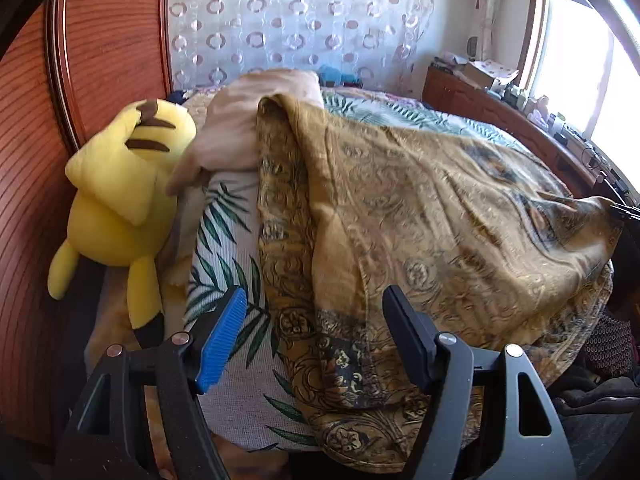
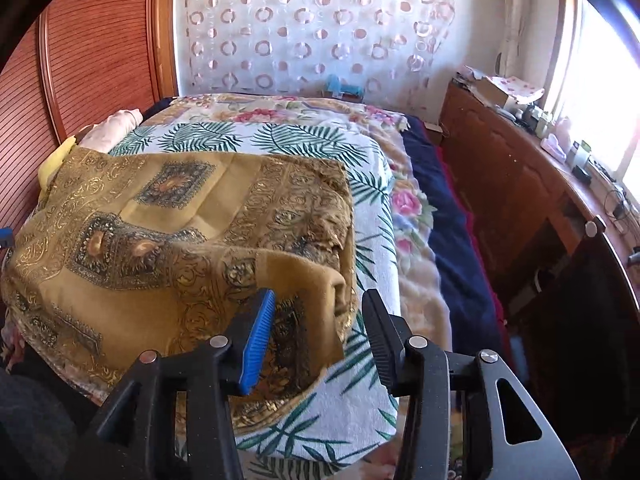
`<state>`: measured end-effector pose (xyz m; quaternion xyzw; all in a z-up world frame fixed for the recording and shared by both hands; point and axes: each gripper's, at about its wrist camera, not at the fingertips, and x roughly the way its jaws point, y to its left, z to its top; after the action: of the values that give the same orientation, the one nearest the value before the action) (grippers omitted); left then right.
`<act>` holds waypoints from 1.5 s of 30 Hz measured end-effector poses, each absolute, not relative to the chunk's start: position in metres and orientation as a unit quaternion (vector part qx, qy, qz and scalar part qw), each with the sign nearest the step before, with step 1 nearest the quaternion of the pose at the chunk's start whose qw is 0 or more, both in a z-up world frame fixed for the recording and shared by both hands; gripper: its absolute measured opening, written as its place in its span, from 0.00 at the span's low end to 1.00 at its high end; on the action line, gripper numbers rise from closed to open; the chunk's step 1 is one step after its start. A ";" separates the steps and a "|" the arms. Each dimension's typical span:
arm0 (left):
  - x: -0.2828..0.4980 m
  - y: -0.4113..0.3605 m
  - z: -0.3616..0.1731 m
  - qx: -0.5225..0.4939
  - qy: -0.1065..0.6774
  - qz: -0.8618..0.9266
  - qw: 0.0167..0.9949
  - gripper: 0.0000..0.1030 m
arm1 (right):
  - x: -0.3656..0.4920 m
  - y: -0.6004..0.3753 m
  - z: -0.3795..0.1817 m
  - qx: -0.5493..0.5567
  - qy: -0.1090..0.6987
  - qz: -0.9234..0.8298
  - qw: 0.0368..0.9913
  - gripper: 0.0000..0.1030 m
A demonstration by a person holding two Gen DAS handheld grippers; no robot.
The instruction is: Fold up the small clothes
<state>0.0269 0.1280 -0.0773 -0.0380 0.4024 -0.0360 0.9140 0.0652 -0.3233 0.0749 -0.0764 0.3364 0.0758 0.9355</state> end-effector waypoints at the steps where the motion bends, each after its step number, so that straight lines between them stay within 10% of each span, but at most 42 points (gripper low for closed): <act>1: 0.028 0.128 -0.080 -0.039 0.406 -0.035 0.912 0.69 | 0.063 -0.325 0.075 -0.075 0.337 0.072 0.936 0.46; 31: 0.031 0.123 -0.094 -0.032 0.407 -0.005 0.913 0.70 | 0.071 -0.239 0.004 -0.070 0.342 0.159 0.924 0.65; 38: 0.029 0.112 -0.091 -0.022 0.408 -0.027 0.912 0.42 | 0.070 -0.241 -0.004 -0.075 0.335 0.156 0.926 0.68; 41: 0.028 0.104 -0.088 -0.009 0.407 -0.041 0.913 0.09 | 0.069 -0.239 -0.007 -0.075 0.333 0.154 0.927 0.68; 45: 0.027 0.097 -0.072 -0.003 0.390 -0.048 0.920 0.06 | 0.057 -0.247 0.004 -0.079 0.313 0.132 0.937 0.68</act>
<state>0.0269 0.0971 -0.0719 -0.0026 0.3895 -0.0484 0.9197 0.0572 -0.2471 0.0044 -0.0792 0.3134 0.1319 0.9371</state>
